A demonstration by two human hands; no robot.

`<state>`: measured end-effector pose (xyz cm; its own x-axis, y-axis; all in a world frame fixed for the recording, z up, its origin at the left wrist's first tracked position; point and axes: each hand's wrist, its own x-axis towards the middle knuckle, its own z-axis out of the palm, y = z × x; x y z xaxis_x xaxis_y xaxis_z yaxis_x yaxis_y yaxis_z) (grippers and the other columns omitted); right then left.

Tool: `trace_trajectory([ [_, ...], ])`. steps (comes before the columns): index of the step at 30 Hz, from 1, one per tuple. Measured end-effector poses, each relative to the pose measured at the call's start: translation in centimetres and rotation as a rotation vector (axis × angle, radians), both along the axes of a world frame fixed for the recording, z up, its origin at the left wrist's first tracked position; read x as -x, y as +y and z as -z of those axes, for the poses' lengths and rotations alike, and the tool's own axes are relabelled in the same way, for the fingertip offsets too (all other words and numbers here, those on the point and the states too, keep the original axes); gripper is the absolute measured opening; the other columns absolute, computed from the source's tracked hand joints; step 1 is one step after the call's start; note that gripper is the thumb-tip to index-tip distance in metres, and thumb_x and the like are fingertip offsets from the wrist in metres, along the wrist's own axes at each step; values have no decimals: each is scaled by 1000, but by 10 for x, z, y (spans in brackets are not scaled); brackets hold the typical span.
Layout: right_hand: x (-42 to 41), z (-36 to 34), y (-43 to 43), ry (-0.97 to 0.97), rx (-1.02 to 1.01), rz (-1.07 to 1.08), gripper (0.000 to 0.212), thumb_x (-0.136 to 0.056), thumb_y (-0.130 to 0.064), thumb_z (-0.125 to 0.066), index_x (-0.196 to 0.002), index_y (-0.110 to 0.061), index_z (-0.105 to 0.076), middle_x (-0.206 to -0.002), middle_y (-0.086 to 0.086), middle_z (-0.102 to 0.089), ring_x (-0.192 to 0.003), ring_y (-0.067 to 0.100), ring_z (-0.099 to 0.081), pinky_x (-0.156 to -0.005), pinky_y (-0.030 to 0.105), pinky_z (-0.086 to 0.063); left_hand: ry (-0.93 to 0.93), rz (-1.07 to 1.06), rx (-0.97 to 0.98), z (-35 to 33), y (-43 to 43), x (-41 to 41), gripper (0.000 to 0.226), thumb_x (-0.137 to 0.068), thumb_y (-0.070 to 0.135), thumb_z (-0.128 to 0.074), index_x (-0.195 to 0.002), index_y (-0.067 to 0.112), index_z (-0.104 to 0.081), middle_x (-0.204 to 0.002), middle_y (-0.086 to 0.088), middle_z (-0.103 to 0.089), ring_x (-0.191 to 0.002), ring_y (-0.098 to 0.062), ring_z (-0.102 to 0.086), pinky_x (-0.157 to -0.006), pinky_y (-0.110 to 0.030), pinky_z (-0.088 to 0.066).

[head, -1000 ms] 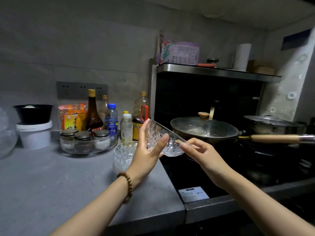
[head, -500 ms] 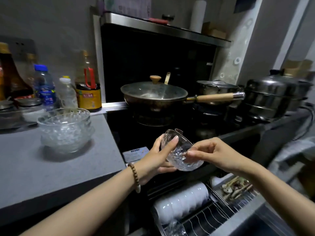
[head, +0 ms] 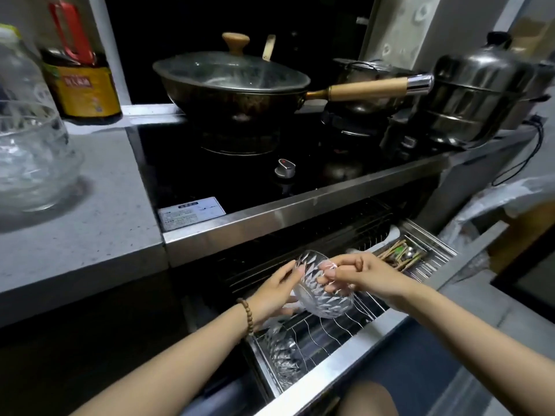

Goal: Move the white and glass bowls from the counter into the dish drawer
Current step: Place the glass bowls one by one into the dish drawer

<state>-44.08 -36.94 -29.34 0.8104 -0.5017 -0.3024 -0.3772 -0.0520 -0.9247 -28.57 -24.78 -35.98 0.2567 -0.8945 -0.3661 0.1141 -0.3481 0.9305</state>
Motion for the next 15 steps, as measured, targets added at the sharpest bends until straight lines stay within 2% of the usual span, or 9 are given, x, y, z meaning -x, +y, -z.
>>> trace_trajectory([
  [2, -3, 17, -7, 40, -55, 42, 22, -86, -13, -65, -108, -9, -69, -98, 11, -76, -77, 14, -71, -65, 18, -53, -155, -12, -25, 22, 0, -2, 66, -86, 55, -49, -144, 33, -27, -148, 1, -38, -130, -18, -43, -95, -25, -44],
  [5, -9, 40, -14, 154, -68, 68, 23, -85, -16, -67, -104, -3, -70, -83, 6, -76, -66, 11, -66, -56, 17, -49, -487, 96, -76, 55, 7, -9, 82, -81, 60, -55, -147, 27, -20, -154, 2, -26, -140, -16, -26, -110, -26, -27],
  [7, -14, 54, -18, 234, -86, 85, 24, -84, -21, -68, -99, -2, -71, -80, 6, -73, -68, 17, -65, -58, 21, -49, -731, 186, -129, 77, 13, -16, 93, -76, 69, -53, -149, 26, -13, -157, 3, -15, -144, -15, -15, -117, -34, -15],
  [9, -18, 68, -22, 309, -127, 98, 19, -85, -23, -67, -88, -5, -72, -86, 13, -69, -79, 25, -60, -65, 28, -48, -892, 250, -182, 96, 16, -24, 101, -72, 76, -48, -149, 27, -6, -159, 5, -6, -145, -15, -4, -119, -40, -2],
  [11, -23, 81, -27, 371, -189, 96, 16, -86, -24, -66, -80, -10, -70, -86, 15, -67, -81, 26, -56, -70, 33, -49, -980, 292, -222, 112, 18, -30, 112, -63, 87, -38, -149, 27, 0, -159, 6, 2, -146, -16, 3, -116, -43, 7],
  [13, -31, 93, -30, 419, -236, 102, 15, -87, -21, -64, -87, -7, -70, -91, 16, -67, -84, 27, -58, -83, 42, -50, -1054, 300, -226, 125, 19, -34, 121, -53, 92, -28, -149, 26, 3, -159, 6, 5, -146, -16, 5, -114, -43, 11],
  [15, -39, 105, -34, 443, -297, 136, 21, -88, -14, -62, -103, 1, -67, -93, 15, -65, -83, 25, -58, -87, 40, -50, -1114, 304, -214, 135, 19, -38, 117, -58, 91, -31, -149, 26, 5, -158, 6, 8, -146, -16, 7, -114, -42, 14],
])
